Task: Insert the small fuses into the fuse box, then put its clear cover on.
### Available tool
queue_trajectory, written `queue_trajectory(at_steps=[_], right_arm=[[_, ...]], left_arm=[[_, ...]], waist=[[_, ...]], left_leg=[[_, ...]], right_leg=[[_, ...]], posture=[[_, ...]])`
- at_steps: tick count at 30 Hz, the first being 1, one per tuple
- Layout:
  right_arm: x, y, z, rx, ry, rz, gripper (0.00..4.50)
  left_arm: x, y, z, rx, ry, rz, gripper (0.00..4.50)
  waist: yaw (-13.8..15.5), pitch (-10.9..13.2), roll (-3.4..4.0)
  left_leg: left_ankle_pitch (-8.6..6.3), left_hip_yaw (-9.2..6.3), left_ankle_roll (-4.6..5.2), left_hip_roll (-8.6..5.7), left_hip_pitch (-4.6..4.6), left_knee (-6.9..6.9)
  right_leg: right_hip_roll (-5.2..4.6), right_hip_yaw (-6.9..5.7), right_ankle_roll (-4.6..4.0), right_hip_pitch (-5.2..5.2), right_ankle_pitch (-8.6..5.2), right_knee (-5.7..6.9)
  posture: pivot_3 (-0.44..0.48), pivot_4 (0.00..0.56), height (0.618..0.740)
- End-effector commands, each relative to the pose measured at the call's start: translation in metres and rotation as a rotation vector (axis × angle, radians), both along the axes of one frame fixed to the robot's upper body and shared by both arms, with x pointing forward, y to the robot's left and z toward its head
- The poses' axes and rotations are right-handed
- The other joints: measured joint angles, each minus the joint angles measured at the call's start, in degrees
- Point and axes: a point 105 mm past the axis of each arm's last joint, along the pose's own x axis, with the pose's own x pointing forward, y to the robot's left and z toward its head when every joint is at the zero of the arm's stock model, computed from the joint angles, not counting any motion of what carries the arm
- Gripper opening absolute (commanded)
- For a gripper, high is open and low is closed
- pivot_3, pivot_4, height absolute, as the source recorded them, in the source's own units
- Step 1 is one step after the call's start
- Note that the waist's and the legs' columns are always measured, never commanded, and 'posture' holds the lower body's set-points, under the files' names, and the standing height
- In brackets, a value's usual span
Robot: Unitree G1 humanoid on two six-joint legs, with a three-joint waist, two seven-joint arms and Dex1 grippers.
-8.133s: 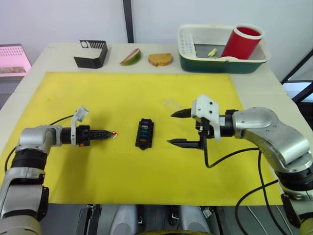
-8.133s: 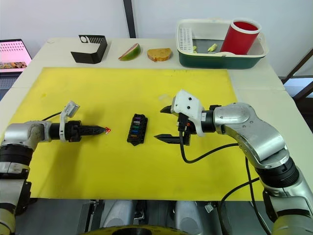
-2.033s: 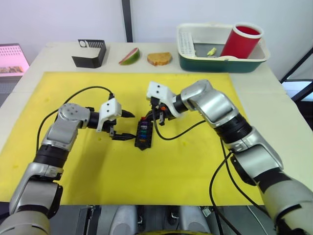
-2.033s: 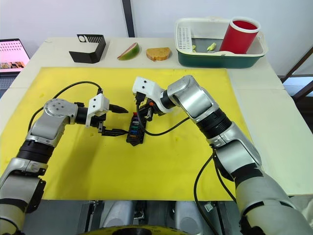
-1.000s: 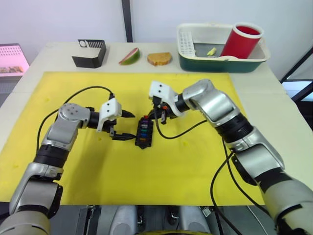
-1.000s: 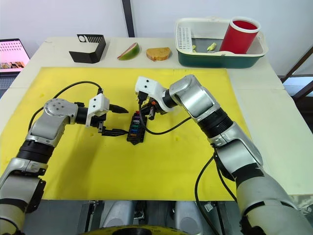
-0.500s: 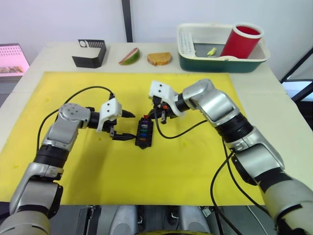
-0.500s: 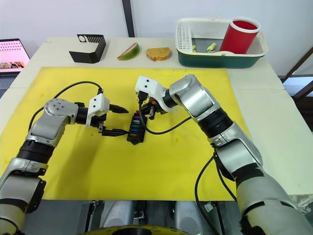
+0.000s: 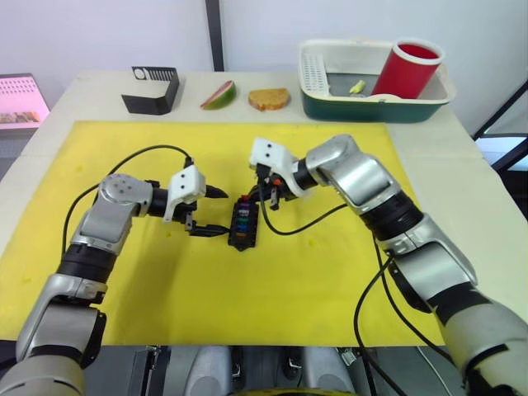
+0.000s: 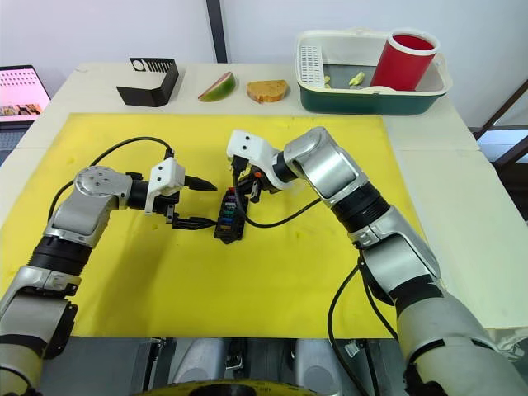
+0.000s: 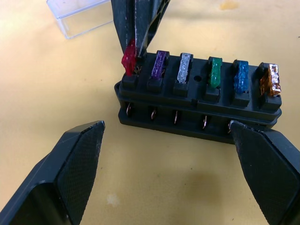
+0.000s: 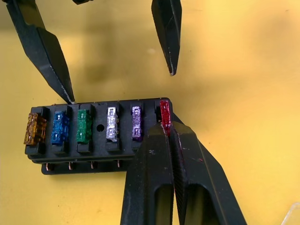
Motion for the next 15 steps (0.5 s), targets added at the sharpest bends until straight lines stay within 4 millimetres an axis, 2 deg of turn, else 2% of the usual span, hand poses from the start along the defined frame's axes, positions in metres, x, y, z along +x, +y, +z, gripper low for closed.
queue_trajectory(at_steps=[1, 8, 15], right_arm=[[-0.0021, 0.0007, 0.0007, -0.018, -0.027, 0.021, 0.00], [-0.0013, -0.0002, -0.0047, -0.030, -0.024, 0.020, 0.00], [-0.0015, 0.0018, 0.0006, -0.017, -0.046, 0.029, 0.00]], left_arm=[[0.0011, -0.0008, 0.0108, -0.004, -0.050, -0.006, 4.47], [0.0015, -0.0018, 0.0106, -0.004, -0.052, -0.006, 4.47], [0.0018, -0.0014, 0.0107, -0.002, -0.053, -0.004, 4.47]], waist=[[0.0, 0.0, 0.00], [0.0, 0.0, 0.00], [0.0, 0.0, 0.00]], left_leg=[[0.00, 0.00, 0.00, 0.00, 0.00, 0.00], [0.00, 0.00, 0.00, 0.00, 0.01, 0.00], [0.00, 0.00, 0.00, 0.00, 0.02, 0.01]], right_leg=[[0.00, 0.00, 0.00, 0.00, 0.00, 0.00], [0.00, 0.00, 0.00, 0.01, 0.00, 0.00], [0.00, 0.00, 0.00, 0.02, 0.00, 0.00]], posture=[[0.000, 0.150, 0.740], [0.000, 0.150, 0.740], [0.000, 0.150, 0.740]])
